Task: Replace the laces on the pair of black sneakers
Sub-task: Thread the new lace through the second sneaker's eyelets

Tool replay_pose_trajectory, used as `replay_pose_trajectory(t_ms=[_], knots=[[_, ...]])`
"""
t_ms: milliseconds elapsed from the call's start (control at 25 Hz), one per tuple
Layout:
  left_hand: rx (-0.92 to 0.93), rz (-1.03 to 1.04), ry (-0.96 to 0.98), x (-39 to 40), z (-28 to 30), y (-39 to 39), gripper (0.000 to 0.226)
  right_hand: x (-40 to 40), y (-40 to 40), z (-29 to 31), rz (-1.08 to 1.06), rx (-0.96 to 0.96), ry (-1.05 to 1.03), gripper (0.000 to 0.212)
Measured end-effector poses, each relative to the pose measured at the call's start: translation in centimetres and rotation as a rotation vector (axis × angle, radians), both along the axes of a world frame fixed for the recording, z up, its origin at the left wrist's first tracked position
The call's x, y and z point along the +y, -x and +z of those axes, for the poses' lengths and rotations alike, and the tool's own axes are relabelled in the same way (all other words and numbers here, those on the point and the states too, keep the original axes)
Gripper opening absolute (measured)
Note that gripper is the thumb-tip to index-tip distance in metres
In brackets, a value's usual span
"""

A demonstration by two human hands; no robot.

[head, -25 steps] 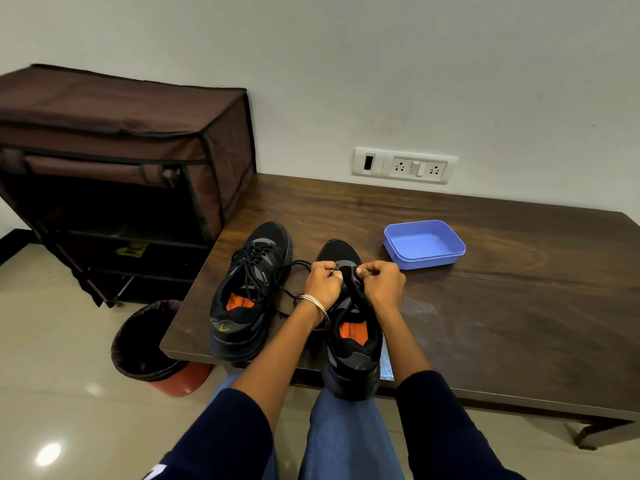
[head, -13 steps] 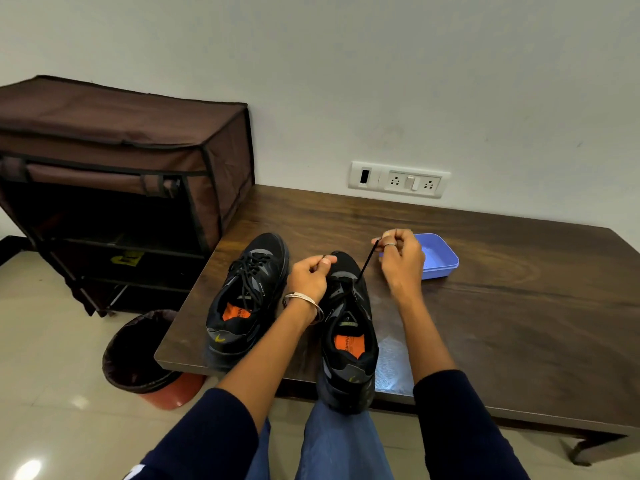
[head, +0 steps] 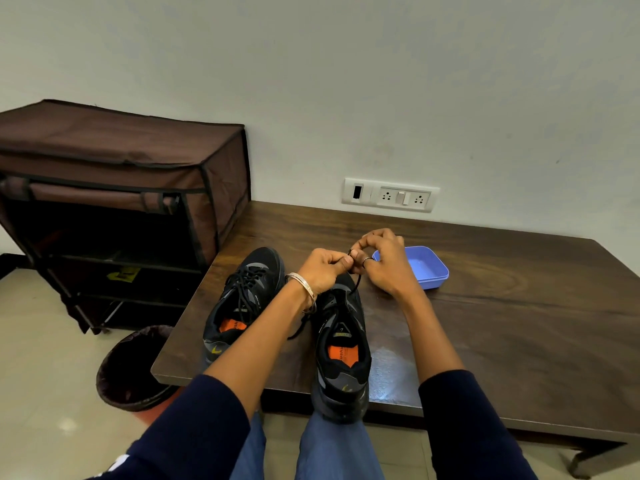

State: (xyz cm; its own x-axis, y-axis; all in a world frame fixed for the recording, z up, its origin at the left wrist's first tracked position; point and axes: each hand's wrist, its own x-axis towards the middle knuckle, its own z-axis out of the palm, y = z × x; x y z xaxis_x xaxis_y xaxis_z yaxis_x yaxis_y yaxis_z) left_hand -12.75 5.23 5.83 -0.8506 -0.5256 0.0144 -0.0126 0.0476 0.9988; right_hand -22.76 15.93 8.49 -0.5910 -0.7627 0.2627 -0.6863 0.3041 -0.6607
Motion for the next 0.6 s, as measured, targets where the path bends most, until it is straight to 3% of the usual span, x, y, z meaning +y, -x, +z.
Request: replay_pose_trajectory(t_ms=[120, 200, 320, 400, 480, 520, 600], knots=[[-0.006, -0.053, 0.028, -0.1, 0.4, -0.1, 0.027, -0.1, -0.1, 0.3, 0.003, 0.007, 0.023, 0.011], [0.008, -0.070, 0.008, 0.1, 0.8, 0.1, 0.027, -0.2, 0.1, -0.8, -0.097, -0.118, 0.115, 0.019], [0.080, 0.020, -0.250, 0.1, 1.9, 0.6, 0.030, 0.2, -0.7, -2.4, -0.309, -0.400, 0.108, 0.035], [0.148, 0.088, -0.431, -0.4, 2.7, 1.2, 0.032, 0.6, -1.5, -3.7, -0.258, -0.541, -0.039, 0.040], [0.152, 0.102, -0.518, -0.7, 3.6, 1.6, 0.033, 0.6, -2.8, -4.6, -0.128, -0.710, -0.128, 0.030], [0.124, 0.092, -0.540, -0.7, 4.1, 1.7, 0.032, 0.1, -3.0, -5.8, -0.114, -0.705, -0.180, 0.047], [0.055, 0.070, -0.564, -0.6, 5.1, 1.9, 0.032, -1.4, -1.8, -10.2, -0.108, -0.631, -0.218, 0.102]])
